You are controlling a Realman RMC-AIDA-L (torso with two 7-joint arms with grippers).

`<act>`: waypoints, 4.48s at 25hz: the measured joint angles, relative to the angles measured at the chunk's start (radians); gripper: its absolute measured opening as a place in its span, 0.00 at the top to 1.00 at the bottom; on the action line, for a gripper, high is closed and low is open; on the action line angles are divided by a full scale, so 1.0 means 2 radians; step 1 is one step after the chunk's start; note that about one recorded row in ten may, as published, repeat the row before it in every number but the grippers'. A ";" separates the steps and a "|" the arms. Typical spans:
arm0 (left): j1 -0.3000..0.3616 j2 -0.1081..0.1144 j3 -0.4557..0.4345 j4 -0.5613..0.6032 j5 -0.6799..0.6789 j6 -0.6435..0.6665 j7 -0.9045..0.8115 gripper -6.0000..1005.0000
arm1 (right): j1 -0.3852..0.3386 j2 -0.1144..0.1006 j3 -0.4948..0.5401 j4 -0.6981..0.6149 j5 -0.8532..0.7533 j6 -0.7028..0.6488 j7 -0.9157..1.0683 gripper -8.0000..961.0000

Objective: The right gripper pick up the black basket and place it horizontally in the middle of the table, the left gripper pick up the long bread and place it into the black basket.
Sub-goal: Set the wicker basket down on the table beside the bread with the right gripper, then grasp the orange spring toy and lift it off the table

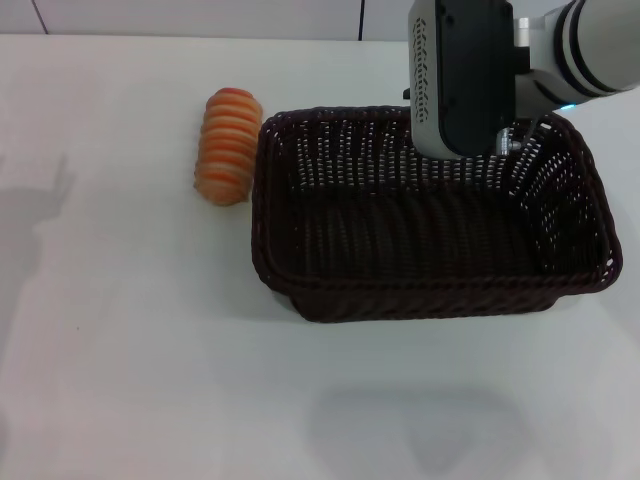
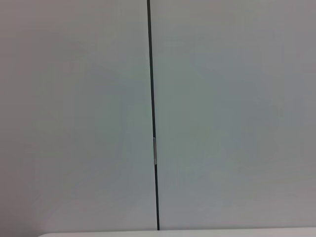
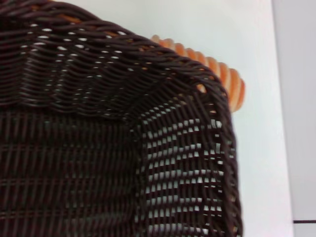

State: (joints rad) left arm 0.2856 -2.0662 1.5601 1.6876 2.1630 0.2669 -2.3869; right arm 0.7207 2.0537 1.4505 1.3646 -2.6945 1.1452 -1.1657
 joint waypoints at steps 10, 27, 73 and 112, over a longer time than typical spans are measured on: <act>0.003 0.000 0.001 0.014 -0.001 0.000 -0.001 0.21 | -0.059 0.008 0.062 0.111 -0.002 -0.032 0.043 0.52; 0.044 0.001 -0.004 0.075 -0.015 0.023 -0.019 0.21 | -0.371 0.012 0.108 0.286 0.117 -0.201 0.106 0.52; -0.398 0.002 -0.220 0.062 0.140 0.604 -0.148 0.22 | -0.556 0.011 -0.014 0.240 0.151 -0.494 0.037 0.52; -0.537 0.003 -0.136 -0.226 0.274 0.468 -0.212 0.22 | -0.582 0.010 0.018 0.242 0.203 -0.500 0.025 0.52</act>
State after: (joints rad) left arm -0.7884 -2.0611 1.2871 1.2365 2.7100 1.2020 -2.8114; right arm -0.4440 2.0739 1.4862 1.8489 -2.2886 0.1456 -1.1158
